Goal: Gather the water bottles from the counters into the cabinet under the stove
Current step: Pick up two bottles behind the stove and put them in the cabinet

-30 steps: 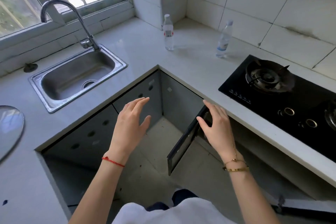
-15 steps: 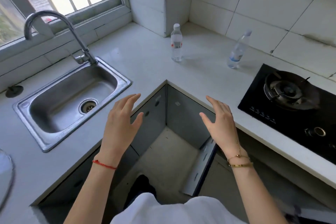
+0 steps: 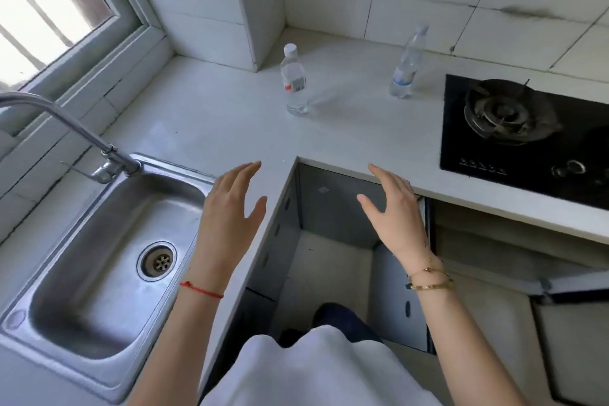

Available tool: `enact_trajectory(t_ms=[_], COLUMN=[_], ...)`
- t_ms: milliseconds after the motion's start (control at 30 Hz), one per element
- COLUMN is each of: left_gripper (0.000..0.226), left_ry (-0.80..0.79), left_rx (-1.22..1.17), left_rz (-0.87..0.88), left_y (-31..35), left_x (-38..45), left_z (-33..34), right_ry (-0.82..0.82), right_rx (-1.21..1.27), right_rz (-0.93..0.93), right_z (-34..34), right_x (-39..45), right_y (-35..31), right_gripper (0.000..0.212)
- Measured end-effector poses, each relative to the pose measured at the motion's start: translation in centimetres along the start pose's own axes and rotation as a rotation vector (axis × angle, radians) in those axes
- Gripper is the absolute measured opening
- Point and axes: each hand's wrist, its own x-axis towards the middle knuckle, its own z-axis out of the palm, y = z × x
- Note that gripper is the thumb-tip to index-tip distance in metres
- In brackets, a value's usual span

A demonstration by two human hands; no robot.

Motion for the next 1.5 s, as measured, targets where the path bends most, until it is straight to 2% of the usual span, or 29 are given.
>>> enact_trajectory(t_ms=[333,733,967,1167,1367,1500], left_gripper=[0.053,0.059,0.061,0.052,0.047,0.043], left_ry=[-0.012,0.144,0.042,-0.102,-0.050,-0.019], left_rx=[0.025,-0.004,0.131,0.161,0.131,0.119], left_rz=[0.041,0.047,-0.109,-0.195,-0.227,-0.241], left_y=[-0.4,4.4,4.0,2.4,2.0,1.7], left_x=[10.4,28.8,35.9,38.1,38.7,38.8], left_z=[2.8,8.8,12.6,14.1,14.6,14.5], right_ry=[0.042,0.203,0.218,0.114,0.155,0.176], right_rx=[-0.012,-0.023,-0.064,-0.100,-0.137,-0.108], right_rz=[0.036,-0.061,0.004,0.128,0.145,0.095], right_z=[0.8,-4.9,-6.6,-5.6,-4.5,-4.4], right_x=[8.7,30.8,41.0,44.8,45.3,44.2], right_y=[1.6,9.0,13.4,15.9,16.0,16.2], right_gripper=[0.054,0.050,0.049,0.051,0.029,0.025])
